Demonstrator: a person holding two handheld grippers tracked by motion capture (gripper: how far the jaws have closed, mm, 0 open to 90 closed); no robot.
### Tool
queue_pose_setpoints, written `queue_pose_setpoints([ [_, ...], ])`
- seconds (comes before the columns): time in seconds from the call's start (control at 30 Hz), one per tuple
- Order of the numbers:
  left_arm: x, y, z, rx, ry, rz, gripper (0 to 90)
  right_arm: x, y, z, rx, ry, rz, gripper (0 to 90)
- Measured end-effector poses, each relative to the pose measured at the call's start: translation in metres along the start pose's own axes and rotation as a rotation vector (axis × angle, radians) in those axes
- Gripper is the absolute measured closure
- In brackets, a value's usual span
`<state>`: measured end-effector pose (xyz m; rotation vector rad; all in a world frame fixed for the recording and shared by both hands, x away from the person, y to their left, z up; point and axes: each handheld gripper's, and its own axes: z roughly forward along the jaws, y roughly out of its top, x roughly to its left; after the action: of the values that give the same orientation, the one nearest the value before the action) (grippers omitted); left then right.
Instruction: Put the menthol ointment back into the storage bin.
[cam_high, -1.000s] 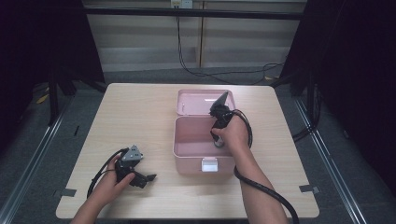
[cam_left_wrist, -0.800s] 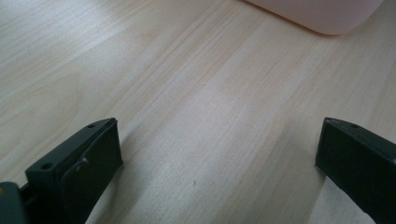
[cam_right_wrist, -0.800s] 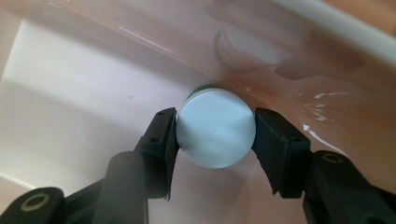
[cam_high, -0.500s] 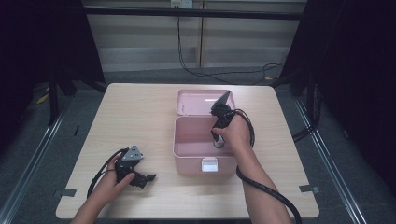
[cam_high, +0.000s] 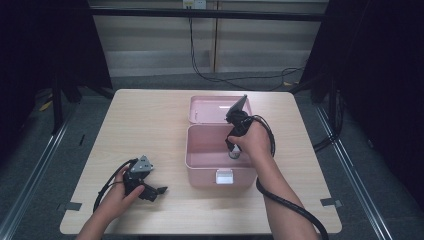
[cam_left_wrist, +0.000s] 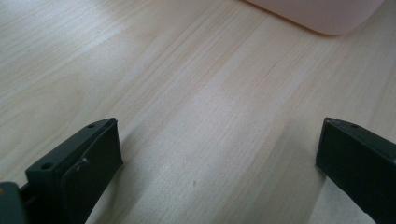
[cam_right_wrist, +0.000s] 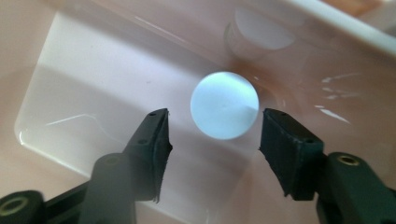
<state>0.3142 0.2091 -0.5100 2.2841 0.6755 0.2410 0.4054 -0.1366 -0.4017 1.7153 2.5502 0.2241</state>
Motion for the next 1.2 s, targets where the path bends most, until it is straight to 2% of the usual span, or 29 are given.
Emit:
queue_pose_setpoints([
  [0.3, 0.0, 0.0, 0.0, 0.0, 0.001, 0.001, 0.0, -0.002, -0.007, -0.014, -0.027, 0.006, -0.037, 36.5],
  [0.4, 0.0, 0.0, 0.0, 0.0, 0.001, 0.0, 0.0, -0.002, -0.01, -0.018, -0.037, 0.015, -0.058, 34.5],
  [0.5, 0.0, 0.0, 0.0, 0.0, 0.001, 0.0, 0.0, 0.0, -0.011, -0.022, -0.04, 0.0, -0.092, 31.5],
  [0.6, 0.0, 0.0, 0.0, 0.001, 0.004, 0.003, 0.0, 0.002, -0.013, -0.028, -0.051, 0.031, -0.1, 29.3],
  [0.7, 0.0, 0.0, 0.0, 0.0, 0.001, 0.0, 0.0, 0.004, -0.014, -0.032, -0.052, 0.029, -0.122, 28.6],
  [0.73, 0.0, 0.0, 0.0, 0.0, 0.001, 0.001, 0.0, 0.006, -0.015, -0.036, -0.051, 0.035, -0.143, 26.9],
  [0.77, 0.0, 0.0, 0.0, 0.0, 0.001, 0.001, 0.0, 0.006, -0.015, -0.036, -0.051, 0.035, -0.143, 26.9],
  [0.8, 0.0, 0.0, 0.0, 0.0, 0.001, 0.001, 0.0, 0.008, -0.017, -0.04, -0.046, 0.053, -0.169, 24.9],
  [0.83, 0.0, 0.0, 0.0, 0.0, 0.001, 0.001, 0.0, 0.008, -0.017, -0.041, -0.046, 0.066, -0.174, 24.6],
  [0.87, 0.0, 0.0, 0.0, 0.0, 0.001, 0.001, 0.0, 0.008, -0.017, -0.041, -0.046, 0.066, -0.174, 24.6],
  [0.93, 0.0, 0.0, 0.0, 0.0, 0.001, 0.0, 0.0, 0.01, -0.02, -0.044, -0.042, 0.067, -0.209, 23.4],
  [1.2, 0.0, 0.0, 0.0, 0.0, 0.001, 0.001, 0.0, 0.006, -0.027, -0.054, -0.059, 0.08, -0.266, 21.1],
])
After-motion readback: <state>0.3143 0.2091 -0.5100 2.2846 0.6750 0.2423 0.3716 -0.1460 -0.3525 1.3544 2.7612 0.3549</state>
